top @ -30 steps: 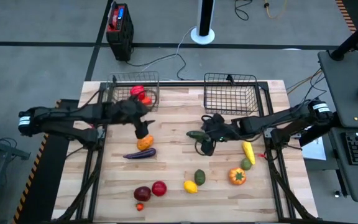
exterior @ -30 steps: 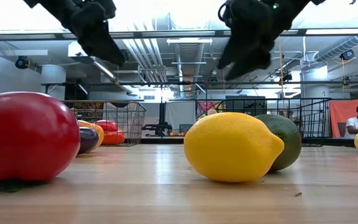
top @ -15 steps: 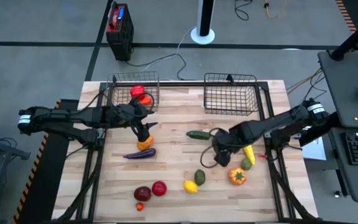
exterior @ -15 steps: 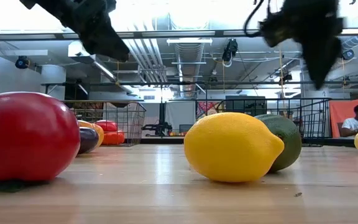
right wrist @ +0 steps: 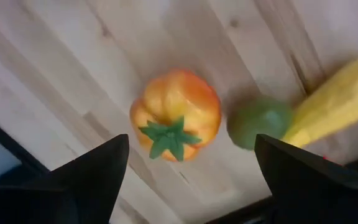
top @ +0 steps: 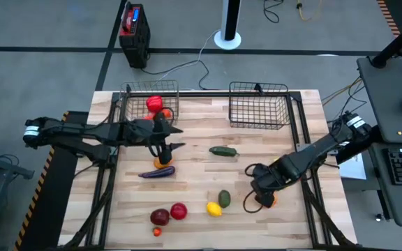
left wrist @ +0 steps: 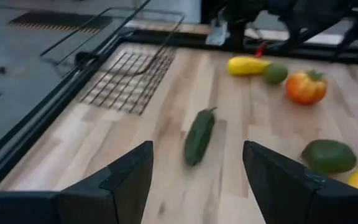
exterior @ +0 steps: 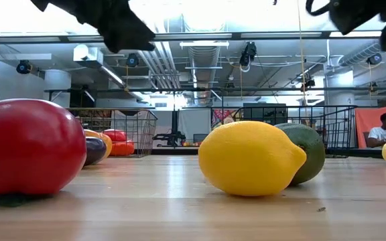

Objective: Sort produce into baskets
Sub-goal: Put the large tomato into the black wire basket

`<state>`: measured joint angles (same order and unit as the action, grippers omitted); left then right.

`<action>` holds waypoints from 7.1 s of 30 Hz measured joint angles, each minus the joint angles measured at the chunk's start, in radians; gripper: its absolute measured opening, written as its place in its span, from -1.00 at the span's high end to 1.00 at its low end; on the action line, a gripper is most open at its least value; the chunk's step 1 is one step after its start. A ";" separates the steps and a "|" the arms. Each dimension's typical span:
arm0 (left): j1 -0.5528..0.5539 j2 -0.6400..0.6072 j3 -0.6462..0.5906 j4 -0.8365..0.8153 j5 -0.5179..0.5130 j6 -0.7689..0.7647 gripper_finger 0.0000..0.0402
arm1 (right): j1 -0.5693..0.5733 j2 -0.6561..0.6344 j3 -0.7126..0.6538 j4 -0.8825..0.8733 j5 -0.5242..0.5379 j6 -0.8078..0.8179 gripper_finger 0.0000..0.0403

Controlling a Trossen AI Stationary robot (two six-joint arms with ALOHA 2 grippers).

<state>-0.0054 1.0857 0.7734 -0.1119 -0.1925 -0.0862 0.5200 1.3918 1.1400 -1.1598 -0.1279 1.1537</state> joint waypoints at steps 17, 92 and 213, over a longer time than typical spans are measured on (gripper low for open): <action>-0.195 0.386 0.275 0.061 -0.054 0.121 0.35 | 0.287 -0.164 -0.129 0.017 0.103 0.679 -0.45; -0.305 1.074 0.718 0.381 0.116 0.381 1.00 | 0.407 -0.027 -0.204 0.255 0.446 0.899 -0.76; -0.226 1.224 0.706 0.478 0.166 0.339 1.00 | 0.352 -0.015 -0.503 0.757 0.765 0.737 -0.34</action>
<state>-0.2310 2.3096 1.4792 0.3664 -0.0266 0.2527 0.8719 1.3766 0.6373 -0.4029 0.6367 1.8909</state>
